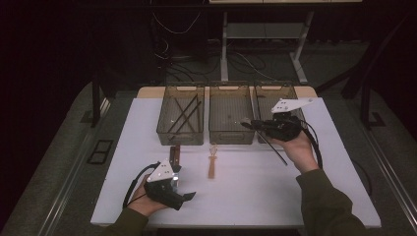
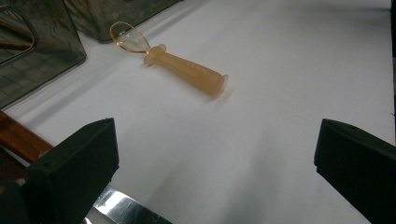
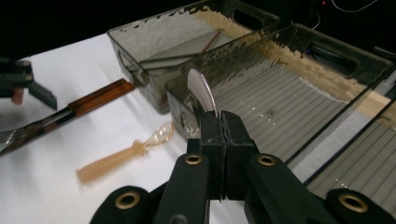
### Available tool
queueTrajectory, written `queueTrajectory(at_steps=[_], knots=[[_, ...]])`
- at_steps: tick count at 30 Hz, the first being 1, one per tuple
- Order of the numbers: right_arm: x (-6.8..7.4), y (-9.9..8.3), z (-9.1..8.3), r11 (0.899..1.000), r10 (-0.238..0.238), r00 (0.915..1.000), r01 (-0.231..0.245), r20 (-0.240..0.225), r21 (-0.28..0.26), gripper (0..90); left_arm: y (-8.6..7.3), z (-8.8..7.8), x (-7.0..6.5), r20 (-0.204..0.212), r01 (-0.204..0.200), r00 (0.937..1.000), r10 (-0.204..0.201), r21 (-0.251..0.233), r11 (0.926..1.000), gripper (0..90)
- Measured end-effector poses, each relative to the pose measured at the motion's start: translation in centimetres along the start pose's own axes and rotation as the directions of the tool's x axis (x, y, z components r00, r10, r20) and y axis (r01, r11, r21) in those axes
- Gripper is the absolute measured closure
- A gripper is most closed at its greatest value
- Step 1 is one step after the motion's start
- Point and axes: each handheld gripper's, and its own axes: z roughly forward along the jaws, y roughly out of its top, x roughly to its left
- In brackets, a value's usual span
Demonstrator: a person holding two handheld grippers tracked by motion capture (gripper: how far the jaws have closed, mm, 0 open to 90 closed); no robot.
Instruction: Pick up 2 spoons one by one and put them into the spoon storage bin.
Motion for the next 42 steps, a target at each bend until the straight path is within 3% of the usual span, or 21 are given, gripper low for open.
queueTrajectory(at_steps=[15, 24, 38, 42], knots=[[-1.2, 4.8, 2.1, 0.998, 0.042, 0.9966, -0.039, 0.071, -0.042, 89.0, 0.0, -0.4, 0.0, -0.012, 0.019, 0.9997, -0.019, -0.027, 0.9995, 0.0], [-2.4, 8.0, 5.5, 0.998, 0.047, 0.9935, -0.041, 0.103, -0.052, 89.0, 0.2, -0.4, -0.1, -0.007, 0.008, 0.9999, -0.008, -0.029, 0.9996, 0.0], [-4.7, 8.4, 12.0, 0.996, 0.093, 0.9836, -0.089, 0.155, -0.029, 89.0, 0.2, -0.5, -0.1, 0.004, 0.002, 1.0000, -0.002, -0.037, 0.9993, 0.0], [-5.6, 7.6, 13.6, 0.996, 0.090, 0.9793, -0.091, 0.182, -0.002, 88.9, 0.1, -0.6, 0.0, 0.006, 0.003, 1.0000, -0.003, -0.037, 0.9993, 0.0]])
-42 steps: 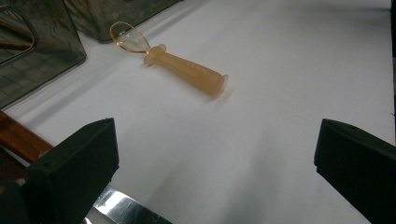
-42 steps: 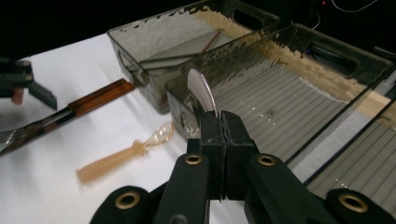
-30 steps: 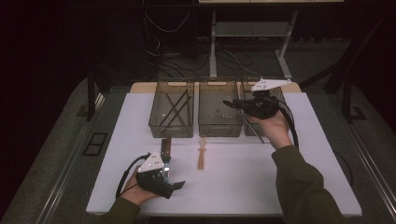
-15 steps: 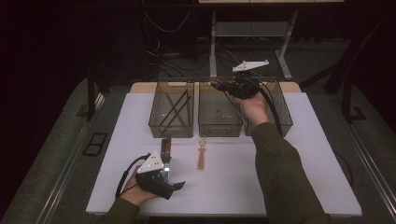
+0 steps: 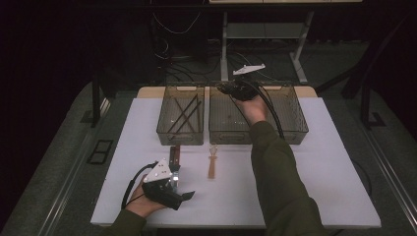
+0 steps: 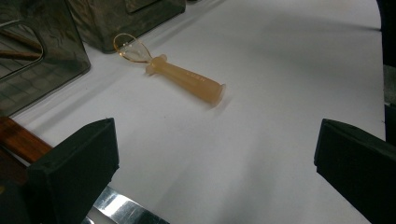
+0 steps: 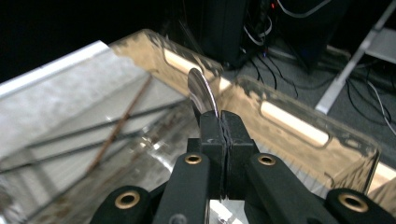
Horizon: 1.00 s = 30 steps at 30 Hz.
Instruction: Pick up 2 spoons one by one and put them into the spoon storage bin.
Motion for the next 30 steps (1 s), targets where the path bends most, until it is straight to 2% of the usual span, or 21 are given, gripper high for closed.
queueTrajectory(at_steps=[1, 4, 7, 8, 9, 11, 12, 13, 18, 21, 27, 30], knots=[[-0.1, -0.3, 0.3, 1.000, 0.018, 0.9998, -0.018, -0.001, 0.015, 89.0, 0.0, 0.0, 0.0, 0.000, 0.000, 1.0000, 0.000, 0.000, 1.0000, 0.0], [-0.2, -1.0, 1.1, 0.998, 0.004, 1.0000, -0.004, 0.008, 0.060, 89.0, -0.1, -0.1, 0.0, -0.002, -0.001, 1.0000, 0.001, -0.002, 1.0000, 0.0], [-0.1, -1.3, 1.7, 0.995, 0.008, 0.9999, -0.008, 0.006, 0.102, 88.2, 0.0, 0.0, 0.0, 0.001, 0.002, 1.0000, -0.002, 0.003, 1.0000, 0.0], [-0.1, -1.3, 1.8, 0.994, 0.006, 1.0000, -0.007, 0.007, 0.111, 85.7, 0.0, 0.0, 0.0, 0.002, 0.001, 1.0000, -0.001, 0.003, 1.0000, 0.0], [0.0, -1.4, 1.8, 0.993, 0.011, 0.9999, -0.012, 0.003, 0.118, 75.9, 0.0, 0.0, 0.0, 0.003, -0.004, 1.0000, 0.004, 0.004, 1.0000, 0.0], [0.2, -1.3, 1.5, 0.994, -0.001, 0.9999, 0.000, 0.011, 0.113, 63.4, 0.0, 0.0, -0.1, 0.002, -0.007, 1.0000, 0.007, 0.003, 1.0000, 0.0], [0.2, -1.2, 1.2, 0.994, -0.002, 0.9999, 0.001, 0.015, 0.108, 59.7, 0.0, 0.1, -0.1, 0.002, -0.006, 1.0000, 0.006, 0.004, 1.0000, 0.0], [0.2, -1.1, 0.9, 0.994, 0.016, 0.9997, -0.018, 0.017, 0.103, 56.7, 0.0, 0.1, -0.1, 0.003, -0.001, 1.0000, 0.001, 0.001, 1.0000, 0.0], [-0.3, -1.1, -0.8, 0.996, 0.063, 0.9980, -0.062, -0.005, 0.059, 45.2, 0.0, 0.2, -0.2, 0.005, 0.000, 1.0000, 0.000, 0.002, 1.0000, 0.0], [-0.5, -1.5, -1.9, 0.996, 0.059, 0.9978, -0.057, -0.030, 0.064, 39.0, 0.0, 0.2, -0.2, 0.003, -0.013, 0.9999, 0.013, 0.009, 0.9999, 0.0], [-0.8, -3.0, -5.1, 0.998, 0.060, 0.9946, -0.058, -0.085, 0.037, 32.5, -0.1, 0.3, -0.3, 0.006, -0.007, 1.0000, 0.007, 0.006, 1.0000, 0.0], [-0.8, -4.1, -6.7, 0.999, 0.052, 0.9951, -0.051, -0.084, 0.011, 31.8, -0.1, 0.2, -0.3, 0.006, -0.001, 1.0000, 0.001, 0.009, 1.0000, 0.0]])
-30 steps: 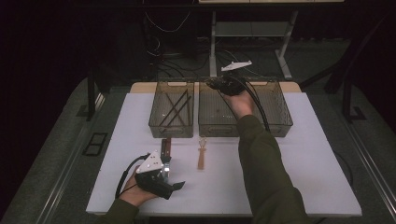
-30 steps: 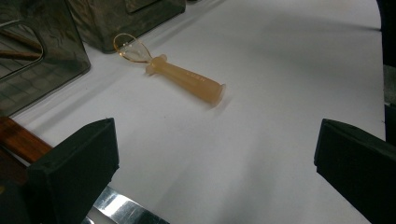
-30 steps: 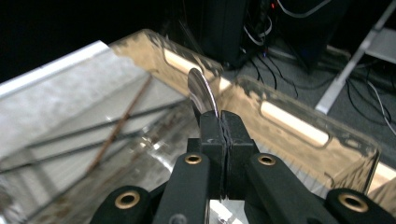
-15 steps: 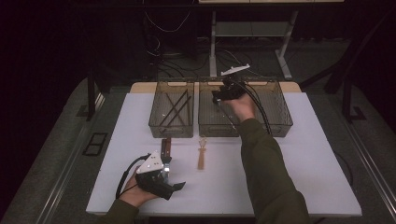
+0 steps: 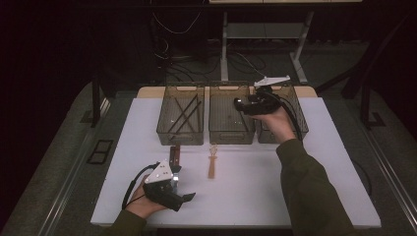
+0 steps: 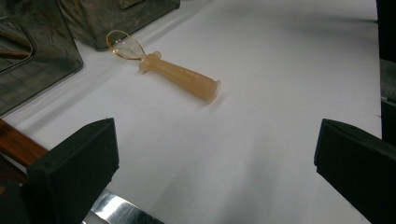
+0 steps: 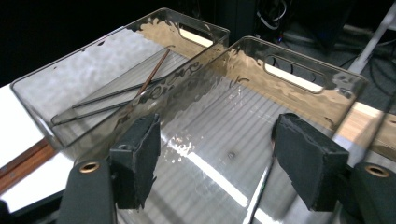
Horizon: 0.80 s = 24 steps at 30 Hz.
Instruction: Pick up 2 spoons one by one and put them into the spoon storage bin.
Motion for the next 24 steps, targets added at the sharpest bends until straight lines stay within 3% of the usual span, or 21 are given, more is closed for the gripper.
queueTrajectory(at_steps=[9, 12, 24], knots=[[0.4, -3.3, -3.6, 1.000, 0.002, 0.9994, -0.003, -0.034, -0.024, 25.3, -0.1, 0.0, 0.1, -0.002, -0.006, 1.0000, 0.006, 0.017, 0.9998, 0.0], [0.6, -4.6, -4.8, 0.999, -0.005, 0.9999, 0.005, -0.015, -0.040, 20.4, -0.1, 0.0, 0.1, -0.004, -0.006, 1.0000, 0.006, 0.022, 0.9997, 0.0], [1.9, -9.6, -7.9, 0.999, -0.018, 0.9996, 0.018, 0.020, -0.031, 17.3, -0.2, 0.0, 0.1, -0.012, 0.003, 0.9999, -0.003, 0.022, 0.9998, 0.0]])
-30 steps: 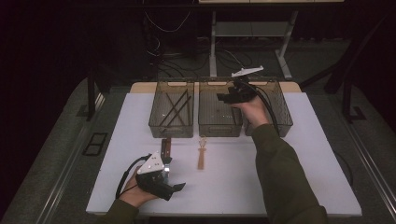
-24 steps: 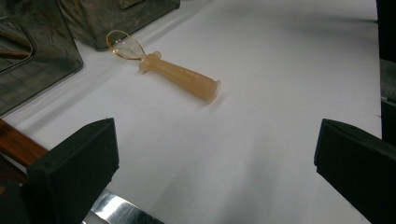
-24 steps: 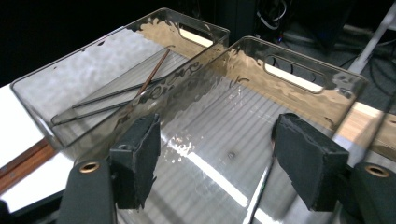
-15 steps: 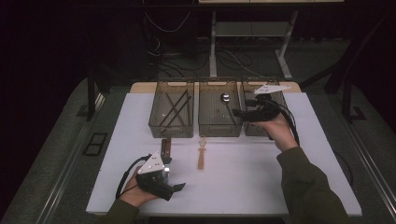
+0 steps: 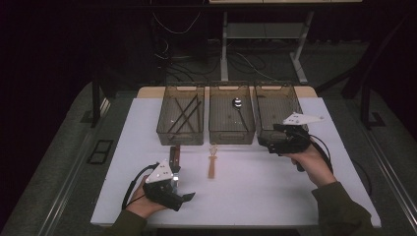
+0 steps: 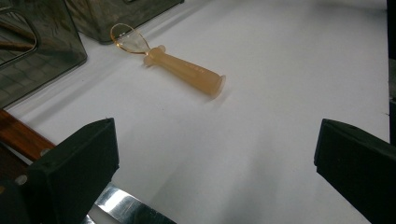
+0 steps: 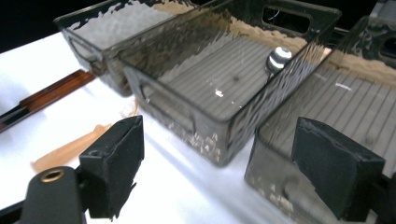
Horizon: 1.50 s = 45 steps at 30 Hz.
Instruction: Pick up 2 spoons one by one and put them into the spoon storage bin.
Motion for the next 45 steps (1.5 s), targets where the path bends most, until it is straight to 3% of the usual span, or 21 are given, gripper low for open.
queueTrajectory(at_steps=[14, 23, 27, 31, 37, 40, 42, 45], knots=[[1.1, -7.1, -2.4, 0.999, 0.024, 0.9997, -0.023, -0.010, 0.040, 17.3, 0.0, 0.0, 0.1, -0.009, 0.010, 0.9999, -0.010, 0.001, 1.0000, 0.0], [1.6, -9.9, -4.3, 0.999, 0.023, 0.9997, -0.024, 0.009, 0.043, 17.3, 0.1, -0.2, 0.3, -0.025, 0.020, 0.9995, -0.020, 0.014, 0.9997, 0.7], [1.9, -10.8, -4.9, 0.998, 0.030, 0.9995, -0.030, 0.001, 0.051, 17.2, 0.4, -0.3, 0.4, -0.048, 0.028, 0.9985, -0.026, 0.030, 0.9992, 8.9], [2.4, -10.5, -4.9, 0.999, 0.010, 0.9997, -0.009, -0.023, 0.036, 17.3, 1.1, -0.3, 0.7, -0.047, 0.044, 0.9980, -0.042, 0.025, 0.9987, 21.6], [2.7, -10.3, -4.7, 0.999, -0.008, 0.9993, 0.009, -0.038, 0.031, 17.3, 2.3, 0.7, 0.8, -0.022, 0.048, 0.9987, -0.047, 0.059, 0.9971, 52.8], [2.7, -10.3, -4.8, 1.000, -0.005, 0.9993, 0.006, -0.038, 0.028, 17.3, 2.7, 1.5, 0.8, -0.008, 0.038, 0.9993, -0.038, 0.082, 0.9959, 64.1], [2.6, -10.3, -4.8, 1.000, -0.006, 0.9993, 0.007, -0.037, 0.030, 17.3, 2.9, 1.9, 0.9, -0.005, 0.040, 0.9992, -0.040, 0.086, 0.9955, 66.1], [2.6, -10.4, -4.7, 0.999, 0.001, 0.9994, 0.000, -0.034, 0.035, 17.3, 3.4, 2.6, 1.0, -0.019, 0.065, 0.9978, -0.063, 0.102, 0.9927, 58.4]])
